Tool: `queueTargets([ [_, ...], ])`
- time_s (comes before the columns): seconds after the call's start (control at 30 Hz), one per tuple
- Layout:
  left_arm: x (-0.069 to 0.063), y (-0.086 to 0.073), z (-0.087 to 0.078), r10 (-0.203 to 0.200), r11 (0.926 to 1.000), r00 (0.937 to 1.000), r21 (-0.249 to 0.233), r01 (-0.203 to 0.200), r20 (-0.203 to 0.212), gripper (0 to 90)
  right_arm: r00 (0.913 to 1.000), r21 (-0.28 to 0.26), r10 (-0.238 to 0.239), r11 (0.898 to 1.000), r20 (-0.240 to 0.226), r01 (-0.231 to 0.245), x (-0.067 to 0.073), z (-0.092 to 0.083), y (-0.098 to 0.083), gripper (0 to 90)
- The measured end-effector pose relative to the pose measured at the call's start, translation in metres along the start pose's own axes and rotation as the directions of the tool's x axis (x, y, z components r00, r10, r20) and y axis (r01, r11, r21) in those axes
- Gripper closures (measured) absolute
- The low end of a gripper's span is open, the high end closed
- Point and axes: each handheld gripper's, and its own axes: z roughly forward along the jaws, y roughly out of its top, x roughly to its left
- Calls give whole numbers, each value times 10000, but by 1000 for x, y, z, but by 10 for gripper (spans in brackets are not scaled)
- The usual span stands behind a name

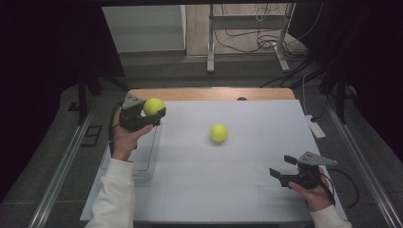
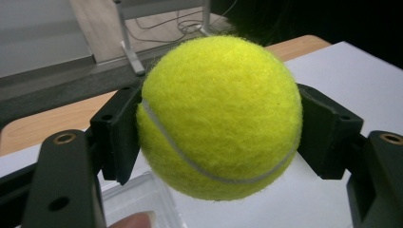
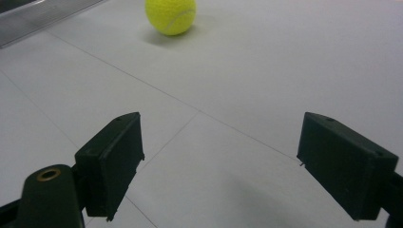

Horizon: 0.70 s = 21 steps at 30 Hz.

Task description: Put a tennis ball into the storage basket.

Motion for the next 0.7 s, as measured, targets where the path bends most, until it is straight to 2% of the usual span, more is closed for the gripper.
queueTargets([
  [0.2, 9, -5, 3, -129, 9997, 9995, 193, 135, -274, 261, 10000, -11, 27, 10000, -2, -27, 0, 0, 0, 153],
  [0.7, 23, -10, 4, -357, 9989, 9972, 295, 377, -662, 261, 10000, 6, 37, 10000, 1, -37, -1, 0, 0, 153],
])
